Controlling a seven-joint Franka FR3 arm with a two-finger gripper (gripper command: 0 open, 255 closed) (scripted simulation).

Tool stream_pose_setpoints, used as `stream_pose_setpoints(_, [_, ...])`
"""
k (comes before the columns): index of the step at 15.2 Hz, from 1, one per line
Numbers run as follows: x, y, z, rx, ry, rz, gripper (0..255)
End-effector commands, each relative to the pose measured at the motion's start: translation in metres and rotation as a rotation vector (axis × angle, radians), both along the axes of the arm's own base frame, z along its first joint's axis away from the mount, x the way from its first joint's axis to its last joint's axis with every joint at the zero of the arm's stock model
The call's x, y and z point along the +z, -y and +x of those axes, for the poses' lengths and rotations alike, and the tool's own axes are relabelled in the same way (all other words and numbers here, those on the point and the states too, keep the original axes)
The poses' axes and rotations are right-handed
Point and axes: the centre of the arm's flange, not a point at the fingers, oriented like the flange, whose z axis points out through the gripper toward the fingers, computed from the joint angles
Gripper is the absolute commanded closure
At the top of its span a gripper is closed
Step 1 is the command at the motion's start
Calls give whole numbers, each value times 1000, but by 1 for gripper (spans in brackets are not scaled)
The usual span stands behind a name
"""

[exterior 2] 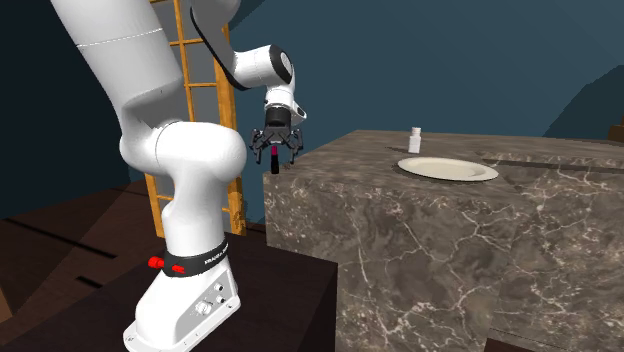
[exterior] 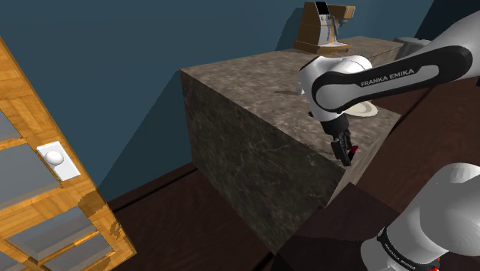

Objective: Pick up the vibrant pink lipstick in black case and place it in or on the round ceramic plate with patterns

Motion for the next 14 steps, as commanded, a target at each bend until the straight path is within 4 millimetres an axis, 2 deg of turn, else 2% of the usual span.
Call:
stream_pose_setpoints(1, [-1,0,0,0,0,0,0])
stream_pose_setpoints(4, [-1,0,0,0,0,0,0])
stream_pose_setpoints(5, [-1,0,0,0,0,0,255])
stream_pose_setpoints(14, [-1,0,0,0,0,0,255])
